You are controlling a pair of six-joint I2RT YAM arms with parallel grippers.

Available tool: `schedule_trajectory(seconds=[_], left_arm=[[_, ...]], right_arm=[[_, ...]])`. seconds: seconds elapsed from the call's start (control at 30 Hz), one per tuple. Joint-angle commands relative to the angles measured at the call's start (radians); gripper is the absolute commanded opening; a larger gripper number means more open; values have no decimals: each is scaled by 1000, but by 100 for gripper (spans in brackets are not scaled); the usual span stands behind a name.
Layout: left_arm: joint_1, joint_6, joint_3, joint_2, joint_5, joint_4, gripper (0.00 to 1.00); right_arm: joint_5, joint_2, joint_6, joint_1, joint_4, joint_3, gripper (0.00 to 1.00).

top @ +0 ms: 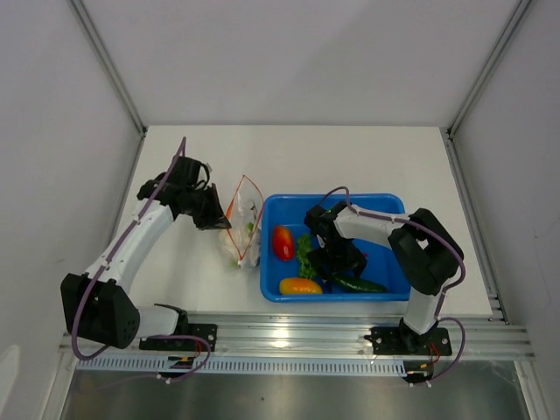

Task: Place the food in the zip-top bag and seal the zipper
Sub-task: Pick up the fake vegetable from the bin.

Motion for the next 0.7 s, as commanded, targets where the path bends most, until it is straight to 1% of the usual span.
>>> schedule_trajectory(seconds=[0.0,0.13,0.23,0.3,0.33,0.4,0.43,0.5,0.53,0.6,0.63,0.67], left_arm=[[4,33,41,20,-6,1,1],[6,35,50,42,-3,0,1],[6,35,58,57,-3,0,1],[6,36,62,61,-3,0,1],[7,35,65,65,-3,3,1],[7,33,65,74,-2,3,0],[6,33,65,75,-2,3,1],[7,31,68,86,4,4,1],[7,30,68,89,4,3,1],[7,30,71,94,11,3,0],[7,30,71,95,11,1,1],[7,30,73,95,14,1,1]], right_arm=[[92,31,-11,-18,60,6,89],[110,48,-23,-28,92,20,82],[141,50,-19,-32,110,15,70],[159,40,-14,-37,118,11,67],[180,34,-11,-38,129,8,63],[202,22,-8,-49,133,11,58],[217,17,-2,-54,138,12,53],[228,-1,1,-63,141,17,48],[237,-7,3,-68,142,17,42],[245,-27,1,-72,144,21,38],[256,-33,3,-75,143,24,32],[259,-38,1,-75,139,29,30]])
